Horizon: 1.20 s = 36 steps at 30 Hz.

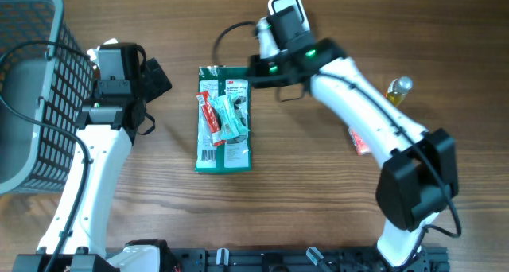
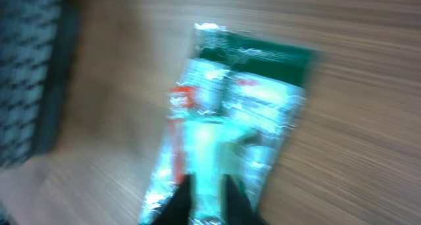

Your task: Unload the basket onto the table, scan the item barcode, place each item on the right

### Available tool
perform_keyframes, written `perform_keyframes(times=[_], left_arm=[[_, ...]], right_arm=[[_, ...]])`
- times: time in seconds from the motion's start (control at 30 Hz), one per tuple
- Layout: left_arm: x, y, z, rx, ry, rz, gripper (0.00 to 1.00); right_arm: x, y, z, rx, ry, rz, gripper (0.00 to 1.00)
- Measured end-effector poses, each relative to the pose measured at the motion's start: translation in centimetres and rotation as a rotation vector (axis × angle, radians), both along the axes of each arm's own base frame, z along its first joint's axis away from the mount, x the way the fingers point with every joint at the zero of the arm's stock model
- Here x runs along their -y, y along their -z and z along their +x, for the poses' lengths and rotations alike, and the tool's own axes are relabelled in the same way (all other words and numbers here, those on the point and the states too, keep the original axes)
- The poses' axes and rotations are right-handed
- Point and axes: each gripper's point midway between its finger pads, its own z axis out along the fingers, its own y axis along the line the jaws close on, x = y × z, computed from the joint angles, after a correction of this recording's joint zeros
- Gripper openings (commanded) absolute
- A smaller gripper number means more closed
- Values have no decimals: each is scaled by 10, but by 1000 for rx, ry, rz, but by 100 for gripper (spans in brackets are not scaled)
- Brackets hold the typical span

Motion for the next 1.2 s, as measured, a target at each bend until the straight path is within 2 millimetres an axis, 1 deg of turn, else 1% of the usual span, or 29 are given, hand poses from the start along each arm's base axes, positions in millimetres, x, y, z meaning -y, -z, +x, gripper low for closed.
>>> perform_keyframes(times=[0.03, 0.07, 0.1, 0.17, 0.2, 0.27, 0.33, 0.37, 0.47, 0.53, 0.6, 0.63, 0.7, 0.77, 0.8, 0.83, 0.87, 0.97, 1.0, 1.03, 1.13, 1.2], left_arm=[[0, 0, 0, 0, 0, 0, 100], [0, 0, 0, 0, 0, 0, 100], [0, 0, 0, 0, 0, 0, 100], [0, 0, 0, 0, 0, 0, 100], [0, 0, 0, 0, 0, 0, 100], [0, 0, 0, 0, 0, 0, 100], [0, 0, 0, 0, 0, 0, 100], [0, 0, 0, 0, 0, 0, 100], [0, 0, 0, 0, 0, 0, 100], [0, 0, 0, 0, 0, 0, 100], [0, 0, 0, 0, 0, 0, 100], [0, 0, 0, 0, 0, 0, 100], [0, 0, 0, 0, 0, 0, 100], [0, 0, 0, 0, 0, 0, 100], [0, 0, 0, 0, 0, 0, 100], [0, 0, 0, 0, 0, 0, 100], [0, 0, 0, 0, 0, 0, 100], [0, 0, 0, 0, 0, 0, 100], [0, 0, 0, 0, 0, 0, 100], [0, 0, 0, 0, 0, 0, 100], [0, 0, 0, 0, 0, 0, 100], [0, 0, 0, 0, 0, 0, 100]], right_arm=[[-29, -4, -16, 13, -74, 41, 4], [-42, -6, -23, 26, -104, 62, 4], [-53, -5, -31, 31, -135, 79, 4], [-63, 4, -43, -2, -172, 103, 4], [-65, 12, -47, -29, -185, 110, 4], [-67, 36, -52, -95, -197, 102, 4], [-68, 56, -55, -143, -197, 90, 4], [-67, 68, -56, -169, -195, 75, 4], [-64, 94, -61, -227, -192, 41, 4], [-63, 124, -67, -293, -189, 21, 4], [-63, 140, -72, -331, -193, 8, 4], [-64, 145, -74, -345, -198, 10, 4], [-66, 144, -73, -341, -204, 24, 6], [-76, 137, -70, -328, -224, 85, 8], [-84, 127, -69, -322, -251, 147, 8], [-88, 118, -69, -317, -266, 185, 8], [-89, 103, -68, -306, -276, 216, 8], [-88, 45, -61, -211, -291, 282, 8], [-87, 35, -60, -192, -292, 290, 8], [-85, 34, -59, -183, -280, 278, 8], [-66, 51, -53, -203, -202, 175, 8], [-41, 66, -44, -214, -122, 80, 8]])
